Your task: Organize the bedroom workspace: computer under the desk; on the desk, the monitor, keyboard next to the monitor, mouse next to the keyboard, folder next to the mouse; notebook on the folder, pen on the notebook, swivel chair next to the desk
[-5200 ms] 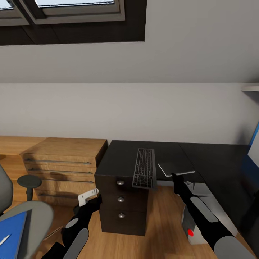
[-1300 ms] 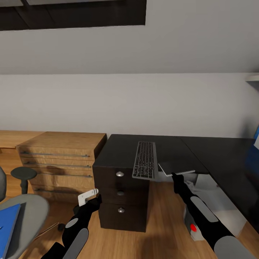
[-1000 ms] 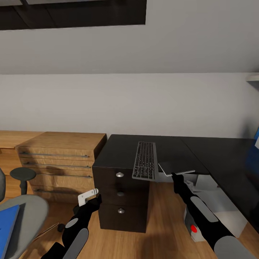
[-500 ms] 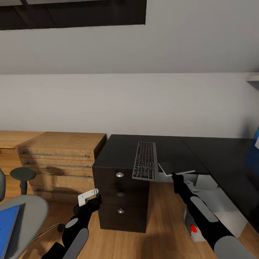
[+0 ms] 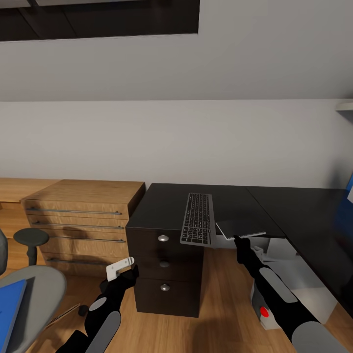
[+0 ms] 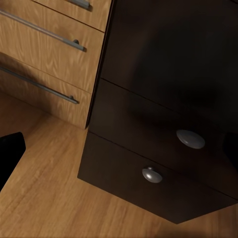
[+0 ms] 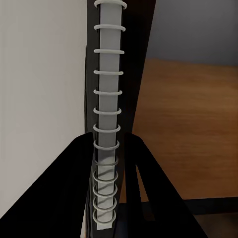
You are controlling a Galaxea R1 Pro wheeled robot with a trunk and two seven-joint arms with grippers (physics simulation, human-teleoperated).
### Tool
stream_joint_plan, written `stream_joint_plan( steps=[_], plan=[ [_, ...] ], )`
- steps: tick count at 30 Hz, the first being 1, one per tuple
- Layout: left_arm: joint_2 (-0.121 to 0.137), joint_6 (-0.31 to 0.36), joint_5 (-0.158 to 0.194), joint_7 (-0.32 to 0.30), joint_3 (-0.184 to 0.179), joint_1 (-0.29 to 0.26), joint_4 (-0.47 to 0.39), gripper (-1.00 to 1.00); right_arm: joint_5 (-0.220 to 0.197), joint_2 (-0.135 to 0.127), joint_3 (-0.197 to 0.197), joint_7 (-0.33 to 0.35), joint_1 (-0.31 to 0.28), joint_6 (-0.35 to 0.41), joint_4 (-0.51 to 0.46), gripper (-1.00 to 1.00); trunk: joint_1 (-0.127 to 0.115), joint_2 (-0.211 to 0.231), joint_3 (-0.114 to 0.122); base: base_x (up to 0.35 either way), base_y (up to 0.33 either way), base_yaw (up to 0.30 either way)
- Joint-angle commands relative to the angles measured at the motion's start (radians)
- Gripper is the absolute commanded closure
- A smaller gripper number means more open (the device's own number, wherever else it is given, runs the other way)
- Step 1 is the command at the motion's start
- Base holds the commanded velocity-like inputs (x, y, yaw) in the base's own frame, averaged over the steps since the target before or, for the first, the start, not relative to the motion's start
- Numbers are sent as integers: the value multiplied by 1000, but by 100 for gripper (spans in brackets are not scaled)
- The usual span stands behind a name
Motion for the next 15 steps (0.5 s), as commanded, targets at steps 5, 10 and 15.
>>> stream_joint_plan(
  steps=[5, 10, 15],
  plan=[
    [1, 3, 5, 8, -2, -1, -1, -100, -12, -1, 4, 0, 0, 0, 7, 100, 0, 0, -1, 0, 0, 0],
    [1, 3, 5, 8, -2, -1, -1, -100, -11, -1, 4, 0, 0, 0, 7, -100, 0, 0, -1, 0, 0, 0],
    [1, 3, 5, 8, -2, -1, -1, -100, -10, -1, 4, 0, 0, 0, 7, -100, 0, 0, -1, 0, 0, 0]
  ],
)
